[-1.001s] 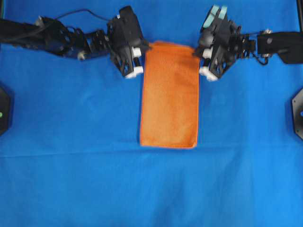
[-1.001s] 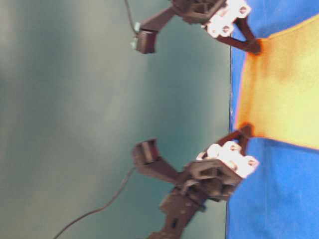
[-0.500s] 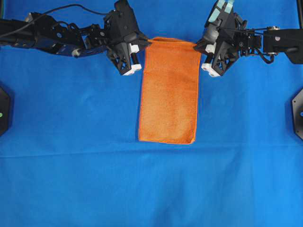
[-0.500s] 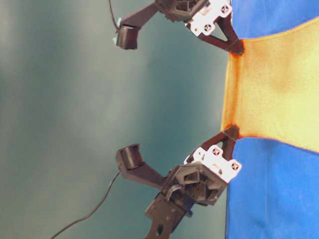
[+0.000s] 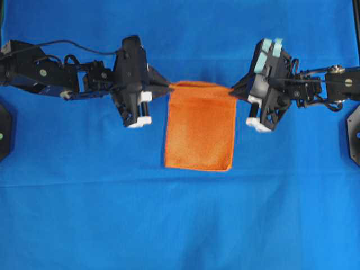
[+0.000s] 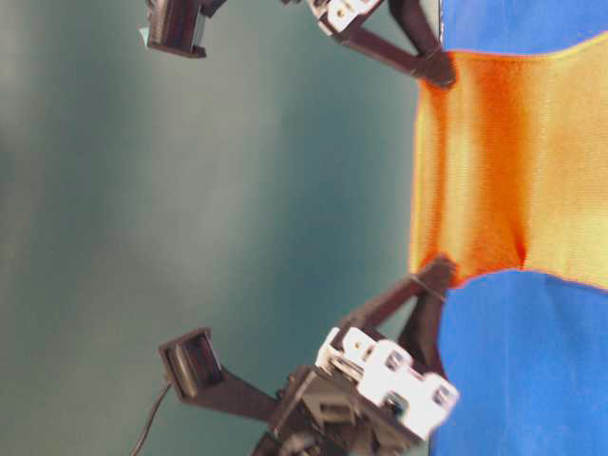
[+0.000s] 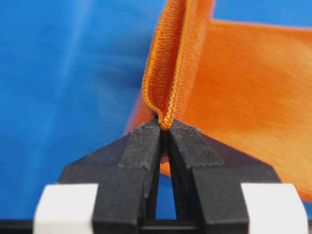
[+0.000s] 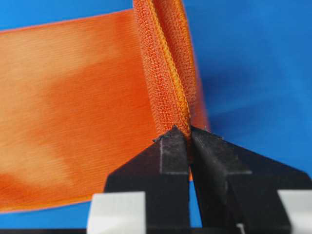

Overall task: Fold the orange towel.
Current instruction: 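Fold the top half down onto the bottom half with both grippers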

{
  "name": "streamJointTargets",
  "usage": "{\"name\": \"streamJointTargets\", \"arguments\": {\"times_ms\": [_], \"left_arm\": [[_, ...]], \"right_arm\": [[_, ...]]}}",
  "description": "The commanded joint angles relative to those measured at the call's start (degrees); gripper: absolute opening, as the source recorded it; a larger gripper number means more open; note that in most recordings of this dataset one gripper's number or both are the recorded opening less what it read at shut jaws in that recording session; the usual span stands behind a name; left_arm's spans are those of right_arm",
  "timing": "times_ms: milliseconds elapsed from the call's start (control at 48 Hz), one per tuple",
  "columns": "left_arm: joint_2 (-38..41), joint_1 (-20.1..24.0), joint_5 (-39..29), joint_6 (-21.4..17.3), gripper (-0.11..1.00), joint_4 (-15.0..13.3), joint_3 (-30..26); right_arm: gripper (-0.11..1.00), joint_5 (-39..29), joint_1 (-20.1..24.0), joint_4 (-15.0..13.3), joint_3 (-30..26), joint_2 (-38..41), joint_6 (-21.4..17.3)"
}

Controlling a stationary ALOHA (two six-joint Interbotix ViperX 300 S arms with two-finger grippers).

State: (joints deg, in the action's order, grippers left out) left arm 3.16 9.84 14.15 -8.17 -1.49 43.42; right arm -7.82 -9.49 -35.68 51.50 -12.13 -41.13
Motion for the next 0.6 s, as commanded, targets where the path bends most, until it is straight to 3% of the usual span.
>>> {"name": "streamJointTargets", "arguments": {"times_ms": [0,209,584], "left_arm": [[-1.8,-3.3,0.2,0.3,0.03,-0.2,0.4],[0.2,-8.5,0.2,1.0,0.03,-0.2,0.4],[6.6,-13.3,2.4,4.0,0.03,-0.2,0.1]], "right_arm": [[0.04,-1.0,3.3,0.8,-0.2,-1.0,-1.1],[0.05,-1.1,10.1,1.3,-0.1,0.4,-5.6],[0.04,1.7,15.5,1.5,-1.7,8.4,-11.7]]}}
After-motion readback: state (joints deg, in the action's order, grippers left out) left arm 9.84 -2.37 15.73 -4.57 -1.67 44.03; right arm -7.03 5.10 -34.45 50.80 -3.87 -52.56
